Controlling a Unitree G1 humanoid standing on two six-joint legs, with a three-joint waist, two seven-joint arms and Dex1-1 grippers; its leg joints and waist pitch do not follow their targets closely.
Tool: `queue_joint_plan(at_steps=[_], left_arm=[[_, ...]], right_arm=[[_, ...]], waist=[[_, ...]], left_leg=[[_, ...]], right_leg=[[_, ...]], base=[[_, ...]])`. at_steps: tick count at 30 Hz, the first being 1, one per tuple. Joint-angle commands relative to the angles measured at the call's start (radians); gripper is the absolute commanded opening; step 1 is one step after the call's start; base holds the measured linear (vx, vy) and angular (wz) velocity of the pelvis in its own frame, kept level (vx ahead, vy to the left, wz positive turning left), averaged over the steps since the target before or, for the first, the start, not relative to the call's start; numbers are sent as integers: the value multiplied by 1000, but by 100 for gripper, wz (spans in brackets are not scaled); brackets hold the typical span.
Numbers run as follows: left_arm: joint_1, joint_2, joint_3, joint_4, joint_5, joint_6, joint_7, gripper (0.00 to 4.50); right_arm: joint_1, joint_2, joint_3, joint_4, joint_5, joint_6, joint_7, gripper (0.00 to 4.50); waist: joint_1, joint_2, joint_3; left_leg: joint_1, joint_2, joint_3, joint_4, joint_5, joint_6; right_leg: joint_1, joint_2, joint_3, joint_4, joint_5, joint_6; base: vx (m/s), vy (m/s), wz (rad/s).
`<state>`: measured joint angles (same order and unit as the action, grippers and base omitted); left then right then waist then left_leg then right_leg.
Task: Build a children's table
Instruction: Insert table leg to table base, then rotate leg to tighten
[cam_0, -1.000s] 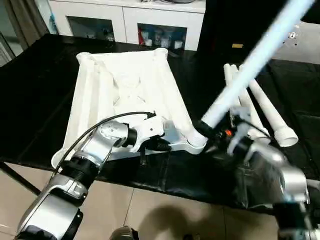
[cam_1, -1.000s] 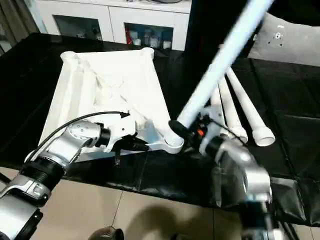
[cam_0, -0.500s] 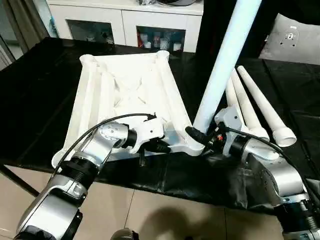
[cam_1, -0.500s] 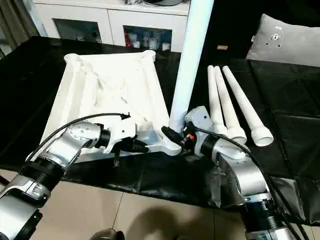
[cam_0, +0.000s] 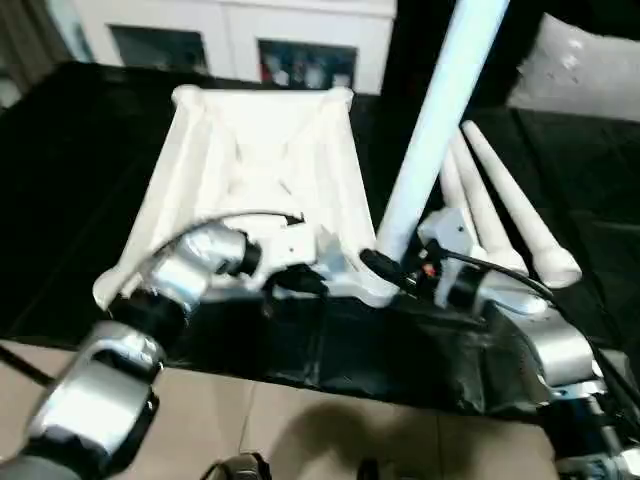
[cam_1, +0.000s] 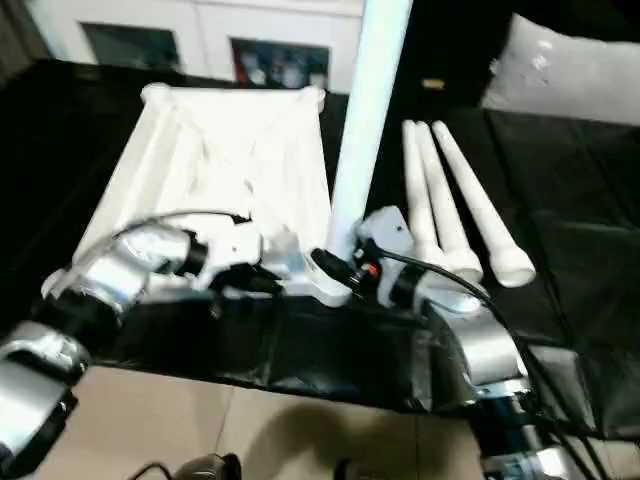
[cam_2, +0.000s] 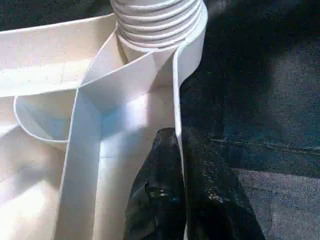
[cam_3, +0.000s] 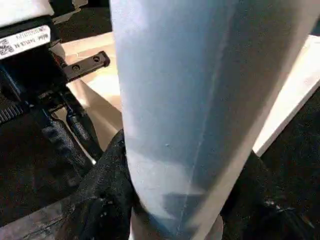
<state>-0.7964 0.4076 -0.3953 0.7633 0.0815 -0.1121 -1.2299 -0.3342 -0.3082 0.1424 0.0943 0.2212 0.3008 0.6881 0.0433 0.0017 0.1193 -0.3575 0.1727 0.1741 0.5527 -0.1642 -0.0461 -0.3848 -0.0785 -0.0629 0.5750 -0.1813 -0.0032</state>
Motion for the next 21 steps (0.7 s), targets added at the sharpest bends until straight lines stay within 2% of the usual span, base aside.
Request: queue_joint_plan(at_steps=[1, 4, 5, 6, 8, 10, 11, 12, 15, 18, 20, 21], left_arm=[[17, 22, 23, -44, -6, 31, -7, 0], [70, 23, 48, -120, -39, 95, 1, 0], [120, 25, 64, -194, -61, 156, 16, 0], [150, 27, 72, -242, -74, 193, 27, 0], [165, 28, 75, -264, -79, 211, 32, 0], [233, 26, 92, -379, -101, 302, 71, 0], [296, 9, 96, -503, -113, 396, 117, 0], [315, 2, 95, -544, -115, 426, 129, 0], [351, -28, 82, -641, -109, 503, 164, 0], [372, -133, 36, -774, -91, 630, 258, 0], [367, -202, 8, -816, -85, 684, 310, 0], [363, -226, 0, -822, -86, 699, 328, 0]], right_arm=[[50, 9, 44, 141, -68, 86, -61, 187], [42, 34, 26, 144, -72, 88, -112, 187], [39, 50, 13, 141, -77, 86, -149, 187], [37, 58, 7, 139, -78, 88, -165, 187], [37, 61, 5, 138, -79, 88, -171, 187], [30, 81, -8, 136, -82, 88, -210, 187], [18, 102, -17, 142, -83, 91, -243, 187], [14, 108, -18, 145, -85, 91, -253, 187], [-3, 121, -19, 163, -82, 93, -268, 187], [-28, 134, -24, 199, -85, 91, -290, 187], [-42, 141, -36, 216, -80, 93, -301, 187], [-48, 144, -41, 222, -76, 95, -301, 187]], waist=[[-1, 5, -21], [-11, 8, -17], [-11, 7, -18], [-16, 7, -14], [-19, 8, -16], [-22, 8, -20], [-27, 5, -23], [-28, 9, -20], [-36, 6, -20], [-35, 5, -23], [-34, 3, -26], [-32, 1, -31]], left_leg=[[14, 59, -44, -92, -532, -35], [2, 60, -48, -96, -518, -38], [4, 61, -47, -96, -521, -41], [0, 60, -49, -97, -524, -41], [0, 58, -48, -96, -520, -39], [-3, 62, -47, -97, -502, -43], [-3, 66, -44, -98, -493, -46], [-8, 63, -45, -97, -485, -42], [-1, 60, -36, -93, -484, -35], [-1, 62, -30, -90, -443, -28], [-6, 59, -28, -89, -407, -18], [-6, 59, -25, -86, -381, -12]], right_leg=[[-1, -87, 53, -104, -630, -119], [0, -89, 53, -100, -635, -122], [0, -89, 54, -99, -639, -121], [-2, -89, 53, -99, -651, -118], [-4, -87, 54, -104, -676, -102], [-6, -86, 57, -96, -631, -113], [-5, -86, 60, -91, -592, -131], [-7, -84, 59, -92, -581, -135], [-12, -76, 60, -95, -555, -138], [-10, -73, 62, -93, -512, -152], [-4, -72, 62, -93, -480, -155], [-1, -70, 61, -91, -446, -162]], base=[[0, 0, 0], [0, 0, 0], [0, 0, 0], [0, 0, 0], [0, 0, 0], [0, 0, 0], [0, 0, 0], [0, 0, 0], [0, 0, 0], [0, 0, 0], [0, 0, 0], [0, 0, 0]])
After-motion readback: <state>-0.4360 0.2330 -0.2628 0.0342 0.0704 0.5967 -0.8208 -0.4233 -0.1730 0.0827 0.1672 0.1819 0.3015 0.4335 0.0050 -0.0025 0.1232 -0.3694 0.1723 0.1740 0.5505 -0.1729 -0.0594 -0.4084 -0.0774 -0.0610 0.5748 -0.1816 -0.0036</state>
